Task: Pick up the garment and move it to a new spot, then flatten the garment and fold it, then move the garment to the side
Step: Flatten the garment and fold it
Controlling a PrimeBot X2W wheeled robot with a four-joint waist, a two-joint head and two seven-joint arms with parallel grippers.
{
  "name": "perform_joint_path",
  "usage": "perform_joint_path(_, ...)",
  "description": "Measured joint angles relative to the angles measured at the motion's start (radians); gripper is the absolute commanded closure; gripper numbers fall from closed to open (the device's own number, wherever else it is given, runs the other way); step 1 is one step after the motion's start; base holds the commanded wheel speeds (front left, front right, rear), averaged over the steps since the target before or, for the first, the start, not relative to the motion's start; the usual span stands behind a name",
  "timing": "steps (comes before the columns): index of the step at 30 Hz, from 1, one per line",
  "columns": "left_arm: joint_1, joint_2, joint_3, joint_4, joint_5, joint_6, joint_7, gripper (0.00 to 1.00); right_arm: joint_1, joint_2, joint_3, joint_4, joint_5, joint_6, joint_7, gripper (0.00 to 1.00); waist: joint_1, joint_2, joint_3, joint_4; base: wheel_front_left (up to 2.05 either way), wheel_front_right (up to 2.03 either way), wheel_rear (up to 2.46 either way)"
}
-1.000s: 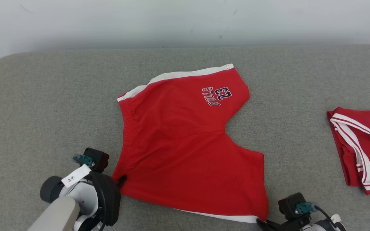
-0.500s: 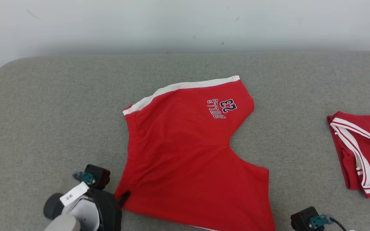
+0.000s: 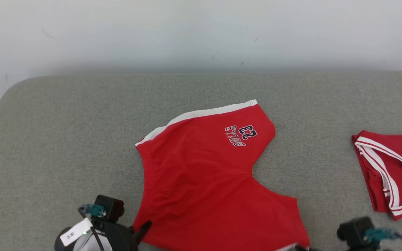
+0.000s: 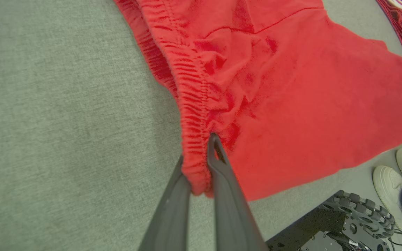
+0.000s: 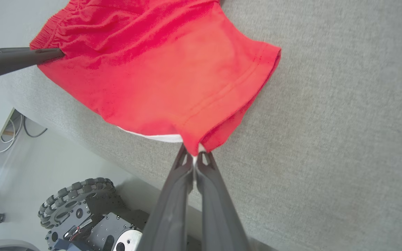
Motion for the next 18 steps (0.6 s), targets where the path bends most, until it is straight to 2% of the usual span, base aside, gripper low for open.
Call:
perform_joint_path(4,-0.016,-0.017,0.022,-0.02,0.0,0.056,0.001,1.0,-0.074,-0.03,-0.035,-0.033,0.018,0.008,0.015,1.0,0.0,0.0,0.011,0.002,0.0,0.0,0.0)
perform_joint_path(8,-0.098,-0.052,0.038,-0.035,0.004,0.085,0.02,1.0,-0.178,-0.072,-0.062,-0.026,0.035,0.016,0.056,1.0,0.0001,0.0,0.037,0.008,0.0,0.0,0.0)
perform_joint_path(15,-0.19,-0.099,0.072,-0.039,0.005,0.157,0.039,1.0,-0.409,-0.109,-0.074,0.043,0.061,0.027,0.124,1.0,0.0001,0.0001,0.1,0.028,0.0,0.0,0.0)
perform_joint_path(18,-0.214,-0.123,0.071,-0.044,0.005,0.17,0.046,1.0,-0.499,-0.121,-0.075,0.075,0.061,0.028,0.144,1.0,0.0002,0.0001,0.129,0.041,0.0,0.0,0.0)
